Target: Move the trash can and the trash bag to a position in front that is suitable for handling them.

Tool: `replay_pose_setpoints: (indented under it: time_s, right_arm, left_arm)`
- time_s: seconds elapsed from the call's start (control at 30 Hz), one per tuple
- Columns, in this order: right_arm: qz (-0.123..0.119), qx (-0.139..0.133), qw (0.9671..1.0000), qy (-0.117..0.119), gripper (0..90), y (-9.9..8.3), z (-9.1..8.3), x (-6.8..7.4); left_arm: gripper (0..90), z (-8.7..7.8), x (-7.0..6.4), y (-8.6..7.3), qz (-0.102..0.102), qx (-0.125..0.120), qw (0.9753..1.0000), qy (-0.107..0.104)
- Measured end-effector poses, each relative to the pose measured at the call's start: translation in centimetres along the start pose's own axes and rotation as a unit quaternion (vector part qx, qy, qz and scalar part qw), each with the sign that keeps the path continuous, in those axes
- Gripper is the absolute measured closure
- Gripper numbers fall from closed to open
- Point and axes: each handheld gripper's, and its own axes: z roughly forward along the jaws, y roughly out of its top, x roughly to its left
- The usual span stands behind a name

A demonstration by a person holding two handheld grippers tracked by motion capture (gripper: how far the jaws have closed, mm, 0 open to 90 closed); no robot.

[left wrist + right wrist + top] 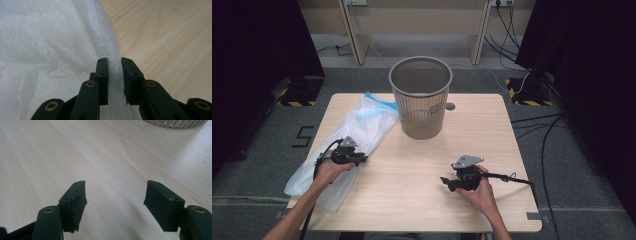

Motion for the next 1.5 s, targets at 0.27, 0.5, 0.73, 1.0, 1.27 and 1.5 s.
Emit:
replay_pose_setpoints:
  time_s: [0.27,0.5,0.73,1.0,1.27,1.5]
  right_arm:
    - [-0.002,0.004,1.0,0.001,33.3,-0.1,0.0,0.1]
    - [0.002,0.002,1.0,-0.002,33.0,-0.3,-0.2,-0.1]
    - [0.011,0.0,0.9999,-0.008,32.9,-0.6,-0.6,-0.5]
    - [0.013,0.004,0.9999,-0.005,33.0,-0.8,-0.4,-0.4]
    - [0.014,0.008,0.9999,-0.004,32.9,-1.0,-0.1,-0.3]
    - [0.014,0.007,0.9999,-0.005,32.9,-1.0,-0.4,-0.4]
  left_arm:
    - [46.4,2.4,-1.4,2.8,0.003,-0.003,0.9999,-0.015]
    - [26.6,-0.9,-1.5,2.4,0.008,-0.038,0.9992,-0.009]
    - [21.8,-4.7,0.7,-1.6,0.004,-0.033,0.9991,0.027]
    - [29.1,-4.9,0.3,-6.0,-0.012,-0.016,0.9997,-0.012]
    - [45.7,-3.0,-1.7,-4.6,0.013,-0.03,0.9994,-0.008]
    - [38.9,-0.8,-2.9,-1.8,-0.011,-0.022,0.999,0.037]
